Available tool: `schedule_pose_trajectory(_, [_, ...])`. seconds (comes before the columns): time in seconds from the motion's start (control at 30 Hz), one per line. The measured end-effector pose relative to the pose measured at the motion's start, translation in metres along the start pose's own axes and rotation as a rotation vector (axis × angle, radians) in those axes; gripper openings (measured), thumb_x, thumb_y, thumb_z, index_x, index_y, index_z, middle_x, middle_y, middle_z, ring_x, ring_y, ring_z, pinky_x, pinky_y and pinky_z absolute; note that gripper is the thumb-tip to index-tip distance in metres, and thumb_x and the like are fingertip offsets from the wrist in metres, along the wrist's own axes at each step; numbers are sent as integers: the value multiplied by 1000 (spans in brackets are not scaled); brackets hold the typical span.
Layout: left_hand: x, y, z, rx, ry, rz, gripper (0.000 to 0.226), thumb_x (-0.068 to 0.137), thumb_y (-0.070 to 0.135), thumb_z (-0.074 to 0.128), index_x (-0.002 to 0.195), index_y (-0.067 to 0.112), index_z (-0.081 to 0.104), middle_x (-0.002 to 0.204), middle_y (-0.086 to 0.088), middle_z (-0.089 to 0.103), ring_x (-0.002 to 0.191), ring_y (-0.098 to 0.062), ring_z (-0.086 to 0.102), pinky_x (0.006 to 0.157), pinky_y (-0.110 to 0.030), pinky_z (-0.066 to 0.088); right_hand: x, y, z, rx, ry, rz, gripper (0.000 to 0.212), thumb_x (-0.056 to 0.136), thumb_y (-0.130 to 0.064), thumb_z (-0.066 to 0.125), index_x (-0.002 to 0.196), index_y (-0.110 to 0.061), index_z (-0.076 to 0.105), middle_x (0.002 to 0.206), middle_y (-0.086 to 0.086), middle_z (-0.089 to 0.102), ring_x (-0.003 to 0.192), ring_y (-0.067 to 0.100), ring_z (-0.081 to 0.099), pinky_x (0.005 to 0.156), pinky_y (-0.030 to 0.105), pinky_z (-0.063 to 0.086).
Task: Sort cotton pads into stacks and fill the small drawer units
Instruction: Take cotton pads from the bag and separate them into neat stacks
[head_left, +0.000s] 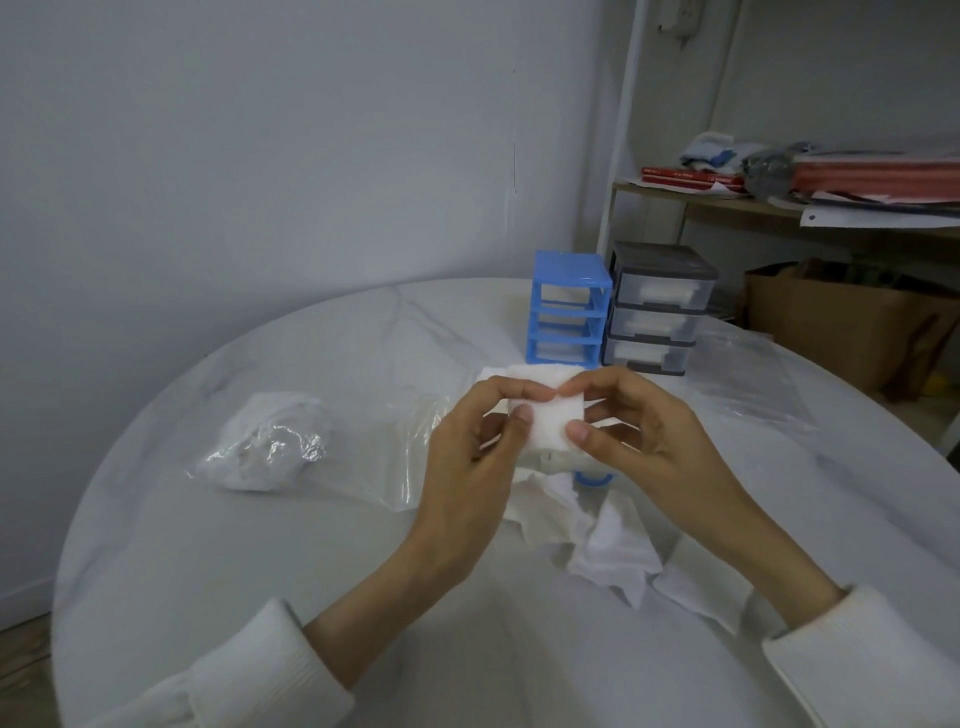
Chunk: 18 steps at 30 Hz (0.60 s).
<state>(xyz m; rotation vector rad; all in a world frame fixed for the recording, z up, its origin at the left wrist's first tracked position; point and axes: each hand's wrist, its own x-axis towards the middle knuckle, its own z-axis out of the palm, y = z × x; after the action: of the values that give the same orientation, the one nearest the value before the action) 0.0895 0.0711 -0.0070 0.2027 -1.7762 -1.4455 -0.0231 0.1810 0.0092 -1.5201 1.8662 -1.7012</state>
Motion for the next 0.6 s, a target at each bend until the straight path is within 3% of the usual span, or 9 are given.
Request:
schedule_pose_trajectory(0.17, [1,-3,-1,35,11,-14,16,92,7,56,94,18,67,99,-5,67,87,-22,65,67,-24,54,1,3,-2,-80,5,-10,23,82,-14,68,98,-27,60,96,-10,62,82,7,63,76,18,51])
schedule_pose_trajectory(0.27, [2,-4,-1,87,48,-3,21,91,4,55,95,21,66,102,0,66,88,-18,63,67,-17,51,0,0,-4,-114,-21,-32,12,82,-30,67,93,-27,63,88,-10,63,75,6,60,73,16,49])
schedule_pose_trajectory(0.4, [3,-8,-3,116,123,-11,26,90,-2,53,95,21,64,101,0,64,79,-13,59,62,-11,44,-3,-3,-5,-218,-100,-60,32,67,-56,62,83,-29,62,77,-13,60,68,4,54,65,11,41])
schedule_pose_trajectory(0.53, [4,-11,-3,142,149,-22,28,91,-4,49,99,18,63,104,-2,62,83,-16,58,63,-14,45,-4,0,-1,-365,-236,-49,28,61,-54,74,78,-35,61,82,-17,61,71,4,56,64,9,42])
schedule_pose_trajectory(0.6, [4,-12,-3,150,152,-28,32,90,-6,47,99,21,62,105,0,61,85,-16,58,65,-17,46,-4,3,0,-395,-264,-48,19,69,-37,79,73,-36,60,86,-21,61,75,0,56,66,7,43])
